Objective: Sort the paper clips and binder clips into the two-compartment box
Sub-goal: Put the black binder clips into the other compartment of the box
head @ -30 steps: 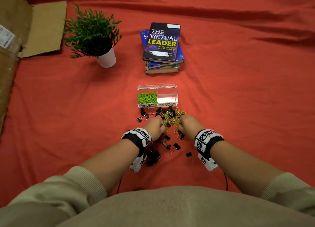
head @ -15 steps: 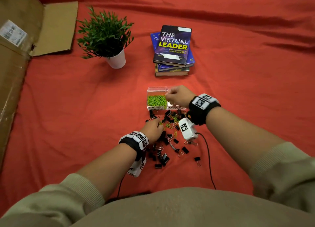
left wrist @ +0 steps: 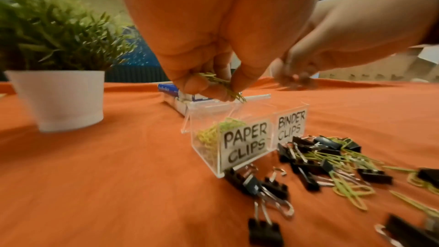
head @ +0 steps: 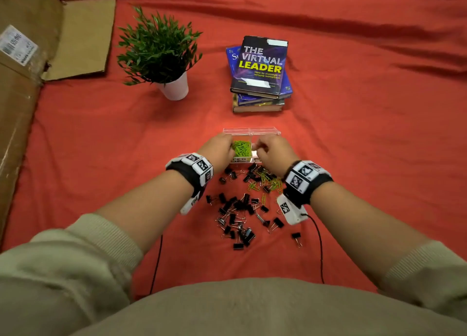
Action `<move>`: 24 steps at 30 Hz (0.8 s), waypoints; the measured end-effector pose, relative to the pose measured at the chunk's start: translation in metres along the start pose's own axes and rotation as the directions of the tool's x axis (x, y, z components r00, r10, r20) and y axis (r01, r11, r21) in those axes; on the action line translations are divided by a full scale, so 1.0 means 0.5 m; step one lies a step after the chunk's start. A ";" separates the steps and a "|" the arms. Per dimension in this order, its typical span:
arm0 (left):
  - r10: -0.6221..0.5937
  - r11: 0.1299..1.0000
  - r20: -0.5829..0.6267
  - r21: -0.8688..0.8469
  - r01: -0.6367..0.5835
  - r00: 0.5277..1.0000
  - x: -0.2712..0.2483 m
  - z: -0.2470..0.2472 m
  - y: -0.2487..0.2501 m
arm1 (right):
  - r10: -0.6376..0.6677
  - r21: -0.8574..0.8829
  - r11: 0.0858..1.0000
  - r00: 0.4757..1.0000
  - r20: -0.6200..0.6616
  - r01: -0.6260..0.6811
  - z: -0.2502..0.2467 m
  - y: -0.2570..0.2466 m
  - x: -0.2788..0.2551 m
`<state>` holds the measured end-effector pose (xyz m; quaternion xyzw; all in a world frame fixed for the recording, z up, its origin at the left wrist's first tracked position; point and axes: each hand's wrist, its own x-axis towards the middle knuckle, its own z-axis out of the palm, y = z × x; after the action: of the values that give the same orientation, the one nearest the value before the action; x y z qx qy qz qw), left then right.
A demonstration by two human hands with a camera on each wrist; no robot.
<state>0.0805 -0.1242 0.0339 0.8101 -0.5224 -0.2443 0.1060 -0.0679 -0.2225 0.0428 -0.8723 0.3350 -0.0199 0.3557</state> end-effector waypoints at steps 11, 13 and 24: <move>0.181 0.974 -0.221 0.178 -0.143 0.958 -0.013 0.047 0.048 | 0.214 -0.132 0.967 0.976 -0.043 -0.218 0.058 0.166 -0.117; 0.222 0.970 -0.144 0.138 -0.202 0.964 -0.041 0.078 0.060 | 0.188 -0.141 0.971 0.980 -0.061 -0.194 0.061 0.167 -0.113; 0.193 0.955 0.188 0.191 -0.228 0.963 -0.079 0.157 0.017 | 0.197 -0.131 0.972 0.980 0.001 -0.195 0.030 0.180 -0.102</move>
<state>0.0208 -0.0858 -0.0186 0.7329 -0.6360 -0.2418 0.0006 -0.1546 -0.2297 -0.0152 -0.8565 0.4174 0.0433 0.3005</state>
